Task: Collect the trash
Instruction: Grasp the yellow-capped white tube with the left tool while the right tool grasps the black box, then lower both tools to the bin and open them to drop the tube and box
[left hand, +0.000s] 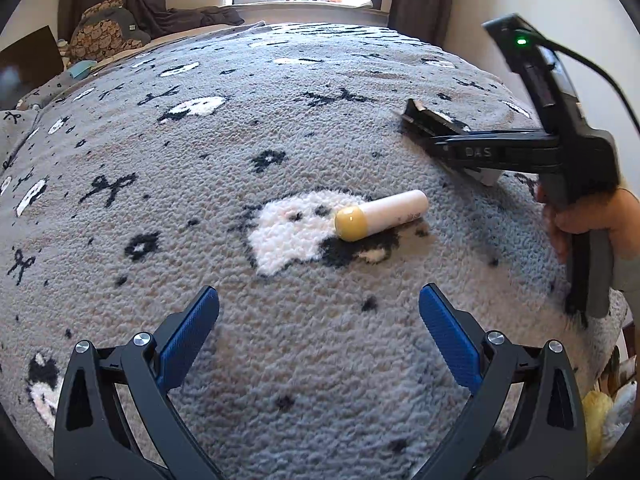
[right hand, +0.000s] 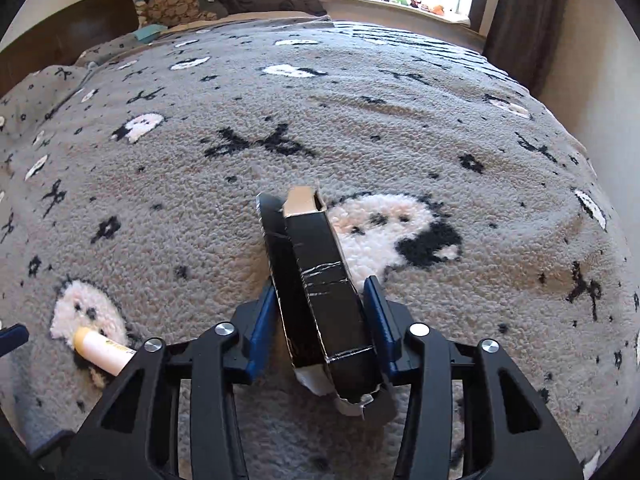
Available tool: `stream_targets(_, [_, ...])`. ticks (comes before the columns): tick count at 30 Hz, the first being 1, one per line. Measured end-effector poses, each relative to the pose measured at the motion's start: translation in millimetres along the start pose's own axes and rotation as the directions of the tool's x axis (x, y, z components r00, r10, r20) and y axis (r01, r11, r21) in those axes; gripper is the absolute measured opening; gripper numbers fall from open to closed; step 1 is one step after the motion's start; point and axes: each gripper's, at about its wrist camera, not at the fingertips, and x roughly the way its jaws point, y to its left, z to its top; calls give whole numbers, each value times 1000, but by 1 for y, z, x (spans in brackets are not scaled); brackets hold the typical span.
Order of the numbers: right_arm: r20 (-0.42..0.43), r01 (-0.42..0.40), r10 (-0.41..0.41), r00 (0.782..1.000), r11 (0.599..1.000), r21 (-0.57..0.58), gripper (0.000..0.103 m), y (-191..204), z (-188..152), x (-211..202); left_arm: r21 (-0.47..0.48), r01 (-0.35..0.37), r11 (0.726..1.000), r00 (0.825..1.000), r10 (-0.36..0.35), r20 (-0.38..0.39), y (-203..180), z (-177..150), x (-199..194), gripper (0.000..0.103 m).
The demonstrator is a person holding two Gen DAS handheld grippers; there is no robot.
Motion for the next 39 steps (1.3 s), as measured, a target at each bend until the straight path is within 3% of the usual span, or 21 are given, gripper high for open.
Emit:
stream_targets(3, [13, -14, 13, 1000, 1000, 26, 33, -11, -2, -13, -10, -2, 1000, 1000, 1, -26, -4, 9, 12, 95])
stream_targets(12, [75, -13, 11, 997, 1000, 18, 32, -26, -16, -58, -70, 81, 994, 995, -85, -50, -36, 30, 28, 95])
stream_targets(19, [115, 9, -7, 993, 1000, -12, 32, -39, -32, -92, -134, 58, 989, 996, -67, -63, -46, 45, 51, 93])
stream_targets(21, [115, 6, -5, 993, 1000, -1, 32, -45, -39, -97, -140, 48, 989, 997, -57, -60, -47, 49, 53, 75])
stream_targets(23, [118, -4, 1, 993, 1000, 21, 32, -53, -48, -102, -129, 26, 991, 997, -35, -70, -47, 50, 55, 67])
stream_targets(25, [123, -2, -1, 992, 1000, 29, 32, -57, -56, -107, -112, 13, 994, 997, -22, -78, -47, 50, 55, 65])
stream_targets(31, [143, -8, 2, 990, 999, 47, 32, -63, -80, -127, -88, 35, 996, 996, -41, -73, -42, 38, 36, 65])
stream_targets(39, [193, 11, -11, 981, 1000, 2, 32, -37, -125, -178, 31, 56, 998, 998, -57, 33, -39, -5, -51, 65])
